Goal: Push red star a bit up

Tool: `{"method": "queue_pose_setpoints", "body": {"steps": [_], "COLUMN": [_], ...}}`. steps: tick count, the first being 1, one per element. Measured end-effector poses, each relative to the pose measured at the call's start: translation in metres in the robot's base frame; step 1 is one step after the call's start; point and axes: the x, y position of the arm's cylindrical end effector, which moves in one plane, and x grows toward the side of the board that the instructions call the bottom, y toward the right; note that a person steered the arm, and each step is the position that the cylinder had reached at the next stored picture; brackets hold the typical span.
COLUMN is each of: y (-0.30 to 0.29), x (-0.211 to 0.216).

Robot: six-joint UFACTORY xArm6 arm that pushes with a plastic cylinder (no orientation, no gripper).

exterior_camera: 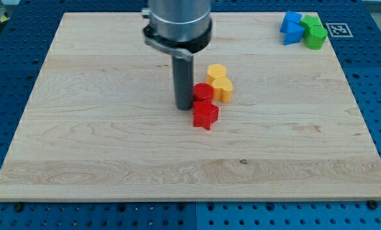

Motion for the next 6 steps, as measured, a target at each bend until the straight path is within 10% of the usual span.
{"method": "queue_pose_setpoints", "body": {"steps": [2,4,6], "y": [0.003,-0.019,0.064], "x": [-0.022,0.059,0.035]}}
